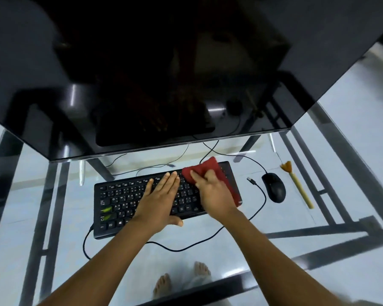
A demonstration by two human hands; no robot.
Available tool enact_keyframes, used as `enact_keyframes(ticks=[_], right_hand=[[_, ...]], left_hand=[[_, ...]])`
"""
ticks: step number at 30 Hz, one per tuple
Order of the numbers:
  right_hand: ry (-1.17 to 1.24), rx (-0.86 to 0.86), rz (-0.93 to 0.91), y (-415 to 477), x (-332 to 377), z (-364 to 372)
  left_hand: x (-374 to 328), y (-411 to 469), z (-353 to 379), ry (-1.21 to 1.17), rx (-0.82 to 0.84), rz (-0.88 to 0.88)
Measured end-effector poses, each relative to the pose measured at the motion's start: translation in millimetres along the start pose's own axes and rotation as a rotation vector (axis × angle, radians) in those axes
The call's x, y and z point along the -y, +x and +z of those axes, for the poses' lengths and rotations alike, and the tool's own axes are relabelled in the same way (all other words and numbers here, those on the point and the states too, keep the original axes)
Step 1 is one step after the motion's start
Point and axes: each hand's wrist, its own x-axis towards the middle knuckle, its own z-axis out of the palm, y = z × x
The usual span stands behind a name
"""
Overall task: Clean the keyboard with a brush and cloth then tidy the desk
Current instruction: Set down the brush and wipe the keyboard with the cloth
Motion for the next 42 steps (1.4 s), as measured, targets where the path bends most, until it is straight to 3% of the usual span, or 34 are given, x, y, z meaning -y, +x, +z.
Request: enact_keyframes(ticks=[2,4,6,7,9,12,17,20,22,27,29,32,34,36,39,40,42], right_hand=[[-0.007,-0.018,0.041,3,-16,-3],[0.060,-0.100,0.349,13,-35,-10],[0.086,-0.090,0.487,14,-31,-14],[0.076,-0.068,0.423,10,-17,-14],[0.054,-0.047,0.121,-9,13,-5],[-0.011,0.075,-0.190,-39,5,2],[0.062,-0.126,0.190,-39,-34,-10],[-0.030,-0.060,-0.155,-56,-8,-2],[-0.041,0.037,-0.215,-63,-14,-6],[0.070,-0.120,0.370,-47,-47,-8],[0.070,-0.100,0.252,-47,-28,-3],[0.015,0.094,-0.160,-62,3,1],[0.020,0.178,-0.300,-59,-4,-4],[0.094,0.150,-0.158,-48,-21,-13],[0.320,0.015,0.346,-35,-37,-21],[0.245,-0.070,0.341,-33,-32,-18],[0.073,-0.103,0.141,-37,-10,-4]], left_hand=[[1,0,1,-0.007,-0.006,0.003],[2,1,2,-0.018,-0.011,0.010],[2,1,3,-0.015,-0.020,0.010],[2,1,4,-0.013,-0.026,0.008],[2,1,5,-0.023,-0.032,0.006],[2,1,4,-0.019,-0.032,0.012],[4,0,5,-0.028,-0.031,0.012],[4,1,6,-0.028,-0.036,0.015],[5,1,6,-0.027,-0.041,0.021],[7,1,7,-0.035,-0.054,0.030],[7,1,7,-0.039,-0.056,0.029],[7,1,7,-0.025,-0.057,0.031],[8,2,7,-0.015,-0.061,0.035],[8,2,7,-0.008,-0.057,0.037],[8,1,8,-0.028,-0.060,0.035],[8,1,8,-0.030,-0.061,0.035],[9,2,8,-0.022,-0.064,0.036]])
